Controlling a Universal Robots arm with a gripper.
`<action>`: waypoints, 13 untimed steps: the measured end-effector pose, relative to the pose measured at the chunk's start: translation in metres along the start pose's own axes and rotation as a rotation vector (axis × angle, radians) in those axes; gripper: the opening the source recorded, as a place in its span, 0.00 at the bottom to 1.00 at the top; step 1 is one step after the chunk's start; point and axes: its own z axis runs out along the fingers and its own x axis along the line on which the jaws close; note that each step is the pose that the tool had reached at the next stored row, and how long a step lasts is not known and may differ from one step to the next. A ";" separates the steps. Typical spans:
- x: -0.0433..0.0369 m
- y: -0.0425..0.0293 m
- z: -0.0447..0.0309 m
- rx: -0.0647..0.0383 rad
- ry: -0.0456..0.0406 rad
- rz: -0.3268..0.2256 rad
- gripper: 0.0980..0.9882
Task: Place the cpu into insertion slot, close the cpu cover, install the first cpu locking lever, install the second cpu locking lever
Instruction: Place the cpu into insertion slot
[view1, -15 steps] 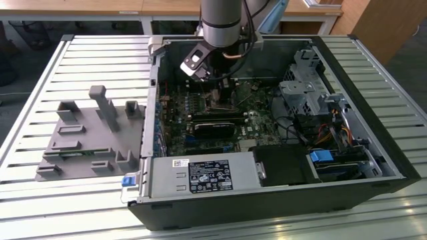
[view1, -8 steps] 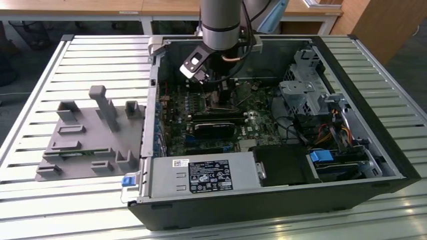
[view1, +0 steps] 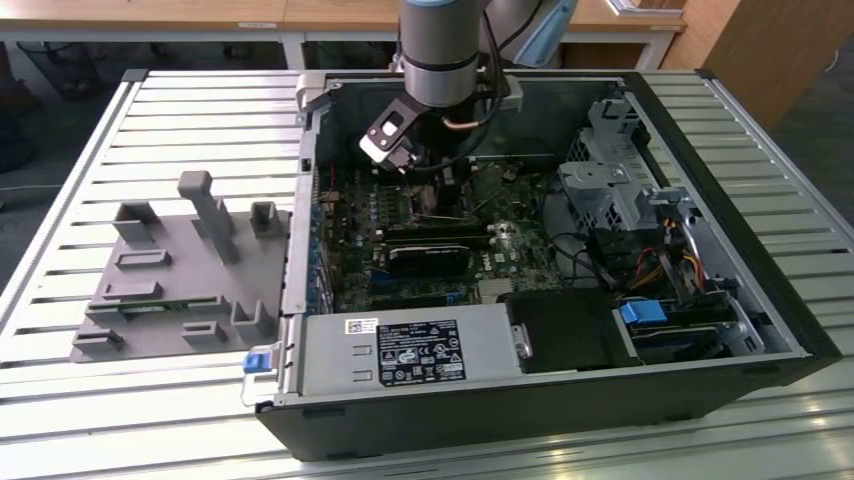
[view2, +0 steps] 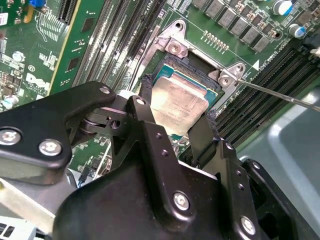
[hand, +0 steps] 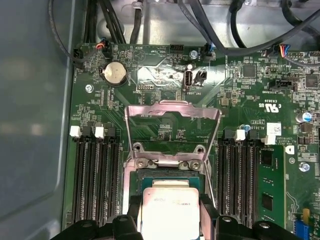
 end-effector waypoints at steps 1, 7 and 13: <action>0.0000 -0.0001 0.0007 0.000 0.0000 0.000 0.50; -0.0001 -0.0005 0.0037 0.000 -0.0003 0.004 0.50; -0.0001 -0.0008 0.0069 0.001 -0.0008 0.009 0.50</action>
